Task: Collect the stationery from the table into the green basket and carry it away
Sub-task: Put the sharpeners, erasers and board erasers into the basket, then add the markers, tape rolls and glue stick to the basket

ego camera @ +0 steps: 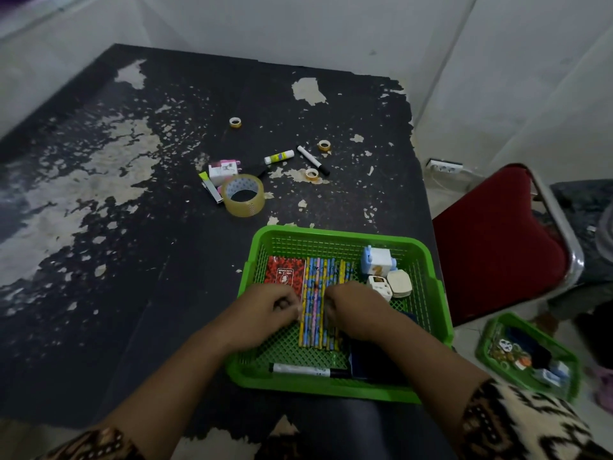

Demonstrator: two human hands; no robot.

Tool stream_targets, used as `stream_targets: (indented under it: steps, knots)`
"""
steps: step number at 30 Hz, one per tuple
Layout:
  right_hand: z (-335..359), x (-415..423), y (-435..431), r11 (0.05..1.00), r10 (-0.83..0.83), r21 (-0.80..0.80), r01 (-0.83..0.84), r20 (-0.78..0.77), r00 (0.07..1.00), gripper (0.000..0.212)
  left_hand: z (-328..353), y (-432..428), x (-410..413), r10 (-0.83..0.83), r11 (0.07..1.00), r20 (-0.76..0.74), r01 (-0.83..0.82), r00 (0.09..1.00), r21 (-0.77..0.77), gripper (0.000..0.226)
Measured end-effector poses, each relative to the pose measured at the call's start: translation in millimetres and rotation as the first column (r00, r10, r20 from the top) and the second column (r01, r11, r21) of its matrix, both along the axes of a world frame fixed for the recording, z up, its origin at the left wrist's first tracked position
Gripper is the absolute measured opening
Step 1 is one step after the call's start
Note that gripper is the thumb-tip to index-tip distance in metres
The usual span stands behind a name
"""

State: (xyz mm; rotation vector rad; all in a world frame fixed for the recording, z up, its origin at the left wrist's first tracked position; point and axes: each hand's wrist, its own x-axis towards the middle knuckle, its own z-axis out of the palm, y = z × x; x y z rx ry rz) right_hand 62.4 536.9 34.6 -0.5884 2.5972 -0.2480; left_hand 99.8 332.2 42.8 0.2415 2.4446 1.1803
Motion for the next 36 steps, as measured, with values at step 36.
stream_targets:
  steps: [36]
  knots:
    - [-76,-362,-83,0.883,-0.469,-0.163,0.44,-0.337,0.816,0.033,-120,-100,-177,0.446,0.82,-0.431,-0.551,0.784,-0.154,0.034]
